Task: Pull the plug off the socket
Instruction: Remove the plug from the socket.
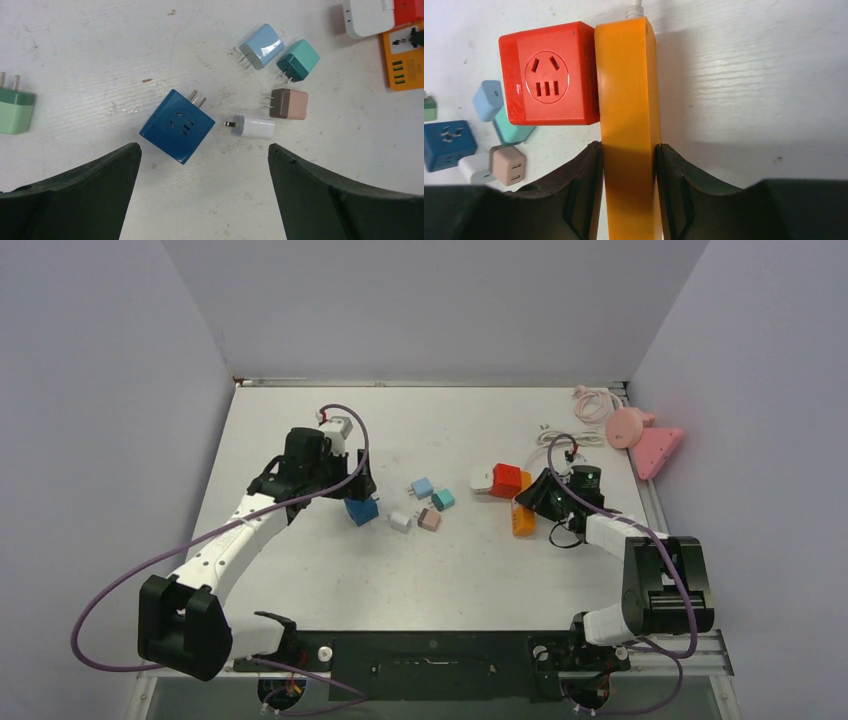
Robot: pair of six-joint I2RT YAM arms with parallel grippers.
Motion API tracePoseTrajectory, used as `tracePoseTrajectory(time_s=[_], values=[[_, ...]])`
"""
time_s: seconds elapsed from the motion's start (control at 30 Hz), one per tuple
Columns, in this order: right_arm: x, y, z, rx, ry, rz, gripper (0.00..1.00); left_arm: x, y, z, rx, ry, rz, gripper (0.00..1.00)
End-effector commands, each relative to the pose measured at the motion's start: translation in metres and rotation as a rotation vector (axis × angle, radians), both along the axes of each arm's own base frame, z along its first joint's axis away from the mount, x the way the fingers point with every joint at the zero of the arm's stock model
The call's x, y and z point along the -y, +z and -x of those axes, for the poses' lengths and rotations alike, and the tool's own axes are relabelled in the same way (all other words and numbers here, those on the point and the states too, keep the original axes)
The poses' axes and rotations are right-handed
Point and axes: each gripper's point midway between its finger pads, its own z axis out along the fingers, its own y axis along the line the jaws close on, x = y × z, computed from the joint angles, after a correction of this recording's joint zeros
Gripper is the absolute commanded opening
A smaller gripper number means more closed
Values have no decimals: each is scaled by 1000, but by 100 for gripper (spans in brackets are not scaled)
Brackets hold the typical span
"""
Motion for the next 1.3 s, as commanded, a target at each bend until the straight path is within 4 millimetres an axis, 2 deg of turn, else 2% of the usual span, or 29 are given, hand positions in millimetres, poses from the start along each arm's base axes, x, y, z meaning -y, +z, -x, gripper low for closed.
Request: tracePoseTrajectory(time_s=[0.0, 0.2, 0.33, 0.47, 0.53, 0.63, 0.8, 1.03, 1.2, 1.27], values=[[-51, 40, -12, 159, 160, -184, 5, 36, 29, 4, 110, -138, 113, 96], [-103, 70, -12, 313, 349, -247, 5, 98, 52, 14, 110, -297, 348, 96], [-129, 92, -5, 415, 417, -362, 5, 128, 62, 4, 74, -339, 486, 96], [-146, 86, 5, 424, 445, -411, 5, 144, 49, 0, -12, -355, 570, 99], [-153, 79, 8, 411, 463, -436, 5, 151, 44, 3, -43, -374, 613, 92], [-161, 75, 15, 406, 487, -477, 5, 155, 34, 4, -73, -376, 621, 84], [-167, 67, 16, 392, 496, -475, 5, 149, 12, 0, -126, -322, 569, 74], [-169, 63, 18, 385, 500, -455, 5, 138, -16, -4, -197, -229, 496, 70], [-172, 61, 19, 383, 510, -440, 5, 142, -17, -3, -219, -232, 522, 70], [-173, 60, 20, 382, 517, -426, 5, 146, -13, -2, -218, -248, 563, 64]])
